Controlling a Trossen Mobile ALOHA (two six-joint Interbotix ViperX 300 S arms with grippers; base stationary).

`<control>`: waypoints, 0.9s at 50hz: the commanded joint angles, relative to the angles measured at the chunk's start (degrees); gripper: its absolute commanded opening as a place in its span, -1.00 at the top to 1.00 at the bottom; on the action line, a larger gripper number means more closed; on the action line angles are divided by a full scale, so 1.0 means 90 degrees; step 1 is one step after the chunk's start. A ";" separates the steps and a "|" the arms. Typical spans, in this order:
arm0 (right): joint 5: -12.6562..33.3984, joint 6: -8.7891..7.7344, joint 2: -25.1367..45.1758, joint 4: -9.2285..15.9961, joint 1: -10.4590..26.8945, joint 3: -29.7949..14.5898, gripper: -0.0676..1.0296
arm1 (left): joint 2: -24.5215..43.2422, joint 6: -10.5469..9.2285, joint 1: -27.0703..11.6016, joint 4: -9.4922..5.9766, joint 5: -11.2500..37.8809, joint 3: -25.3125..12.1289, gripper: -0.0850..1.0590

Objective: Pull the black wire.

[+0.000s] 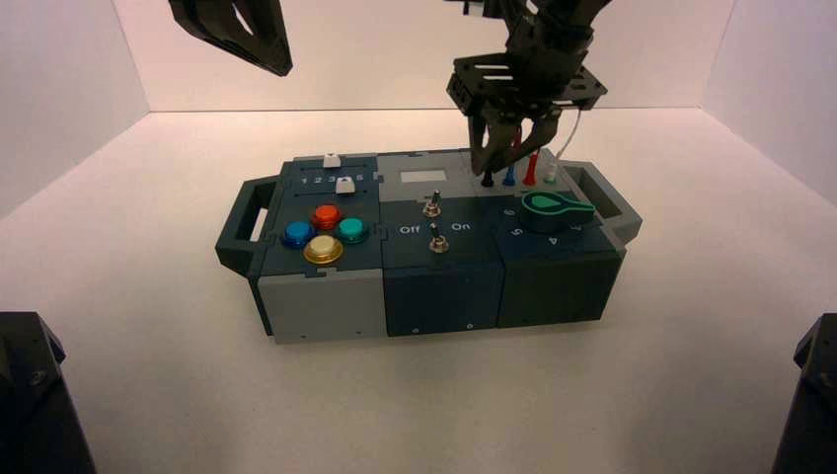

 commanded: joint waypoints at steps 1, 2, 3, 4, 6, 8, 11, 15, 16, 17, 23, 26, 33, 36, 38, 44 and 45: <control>-0.0039 0.0029 -0.0078 -0.0029 -0.0049 -0.0107 0.78 | -0.0029 0.0010 -0.0029 0.0000 -0.0020 -0.0078 0.91; -0.0039 0.0029 -0.0098 -0.0049 -0.0049 -0.0098 0.85 | -0.0039 0.0020 -0.0020 0.0000 -0.0020 -0.0078 0.91; -0.0039 0.0029 -0.0117 -0.0068 -0.0049 -0.0088 0.91 | -0.0029 0.0020 -0.0020 0.0000 -0.0020 -0.0078 0.91; -0.0029 0.0039 -0.0146 -0.0098 -0.0049 -0.0088 0.91 | -0.0029 0.0020 -0.0020 0.0000 -0.0020 -0.0078 0.91; -0.0029 0.0039 -0.0176 -0.0107 -0.0049 -0.0088 0.91 | -0.0029 0.0020 -0.0020 0.0000 -0.0020 -0.0078 0.91; -0.0010 0.0078 -0.0273 -0.0166 -0.0068 -0.0078 0.92 | -0.0029 0.0020 -0.0020 0.0000 -0.0020 -0.0078 0.91; 0.0000 0.0088 -0.0410 -0.0195 -0.0078 -0.0068 0.92 | -0.0029 0.0020 -0.0020 0.0000 -0.0020 -0.0078 0.91; 0.0020 0.0098 -0.0596 -0.0215 -0.0107 -0.0068 0.92 | -0.0029 0.0020 -0.0020 -0.0010 -0.0020 -0.0078 0.91; 0.0029 0.0098 -0.0654 -0.0215 -0.0117 -0.0068 0.92 | -0.0029 0.0020 -0.0020 0.0000 -0.0020 -0.0078 0.91; 0.0029 0.0098 -0.0664 -0.0205 -0.0117 -0.0068 0.92 | -0.0029 0.0020 -0.0020 -0.0010 -0.0020 -0.0078 0.91; 0.0039 0.0098 -0.0791 -0.0215 -0.0146 -0.0107 0.92 | -0.0029 0.0020 -0.0020 -0.0010 -0.0049 -0.0107 0.91; 0.0039 0.0107 -0.0781 -0.0176 -0.0146 -0.0146 0.92 | -0.0010 0.0029 -0.0020 0.0000 -0.0039 -0.0107 0.91; 0.0049 0.0098 -0.0781 -0.0117 -0.0107 -0.0215 0.92 | 0.0000 0.0029 -0.0020 0.0000 -0.0039 -0.0088 0.91; 0.0039 0.0107 -0.0723 -0.0098 -0.0078 -0.0264 0.92 | 0.0000 0.0029 -0.0020 0.0000 -0.0029 -0.0098 0.91; 0.0039 0.0098 -0.0674 -0.0078 -0.0049 -0.0303 0.92 | 0.0000 0.0029 -0.0020 0.0000 -0.0029 -0.0098 0.91; 0.0068 0.0068 -0.0420 -0.0049 0.0098 -0.0518 0.92 | 0.0000 0.0020 -0.0020 0.0010 -0.0029 -0.0107 0.91; 0.0088 0.0068 -0.0381 -0.0049 0.0107 -0.0557 0.92 | 0.0000 0.0029 -0.0020 0.0000 -0.0029 -0.0107 0.91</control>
